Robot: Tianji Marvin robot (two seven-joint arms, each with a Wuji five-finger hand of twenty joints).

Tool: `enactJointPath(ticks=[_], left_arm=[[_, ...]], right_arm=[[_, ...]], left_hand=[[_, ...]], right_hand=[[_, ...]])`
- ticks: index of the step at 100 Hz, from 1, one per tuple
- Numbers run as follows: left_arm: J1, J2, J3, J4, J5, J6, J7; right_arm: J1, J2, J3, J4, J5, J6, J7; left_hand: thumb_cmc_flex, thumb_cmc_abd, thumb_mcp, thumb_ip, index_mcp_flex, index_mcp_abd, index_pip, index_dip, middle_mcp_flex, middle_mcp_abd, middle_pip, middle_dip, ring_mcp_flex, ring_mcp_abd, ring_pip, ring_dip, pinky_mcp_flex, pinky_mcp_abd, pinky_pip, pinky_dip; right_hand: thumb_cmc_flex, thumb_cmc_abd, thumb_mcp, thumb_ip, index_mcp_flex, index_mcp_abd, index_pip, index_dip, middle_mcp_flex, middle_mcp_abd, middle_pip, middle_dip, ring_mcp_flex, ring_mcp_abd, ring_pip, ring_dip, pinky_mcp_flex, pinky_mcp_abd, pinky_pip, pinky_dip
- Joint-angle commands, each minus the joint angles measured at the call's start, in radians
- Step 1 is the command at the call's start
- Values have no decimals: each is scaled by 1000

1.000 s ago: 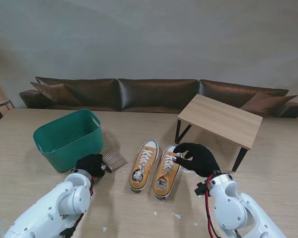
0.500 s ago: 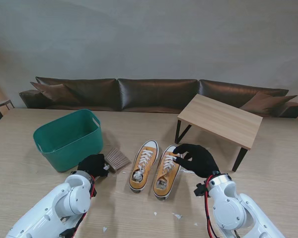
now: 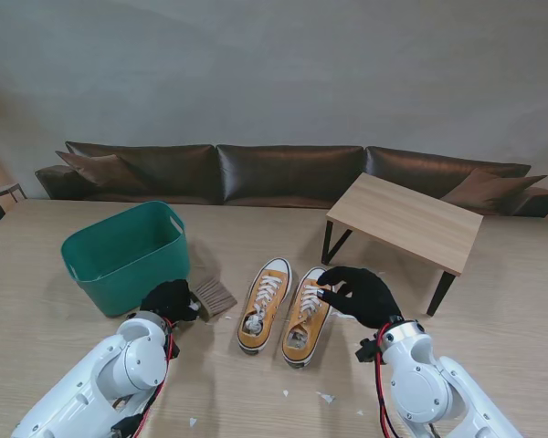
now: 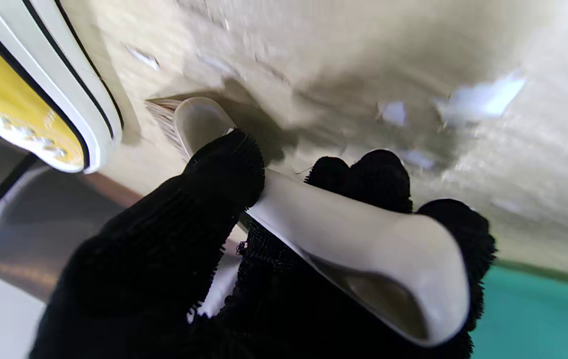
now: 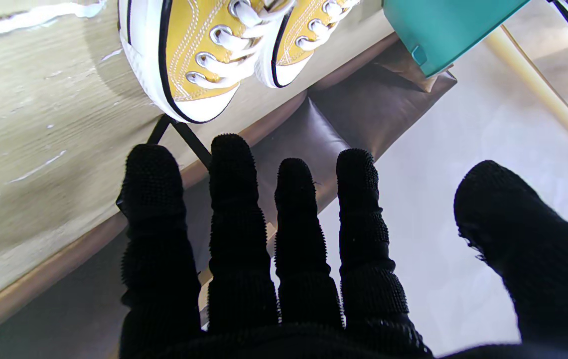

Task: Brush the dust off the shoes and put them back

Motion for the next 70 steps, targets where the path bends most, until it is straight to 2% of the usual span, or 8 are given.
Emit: enactJointPath(ticks=[1,21,70], left_arm=[[3,7,1,-16,-2,6,-25],[12,11,-12,-37,-25,3,-55],[73,3,-116,-130,-93,-19,-45]], right_arm=[[-2,-3,-5,0,-1,3,18],[-1,-1,-6,3,-3,5,27],[1,1,-11,5,3,7,41]], left_hand=[[187,41,187,33,54,-50,177,86,21,-3,-20,1,72,-42,-27,-18,-9,-10,-7,-7],[186,47,173,35,58,-67,161,93,18,-1,-27,0,69,-32,-99,-32,-38,-33,-43,-16],[185,40,171,39,76,-76,144,91,33,7,-30,-5,75,-22,-99,-19,-29,-45,-50,-7]], right_hand=[[-37,25,12,18,-12,3,11,-20,4,16,11,-15,0,7,12,11,-255,21,6,-7],[-39,28,7,18,-14,6,11,-21,1,18,12,-16,3,6,13,11,-255,21,8,-7],[-39,32,6,19,-18,7,13,-24,0,19,14,-17,1,10,15,11,-253,20,10,-9]])
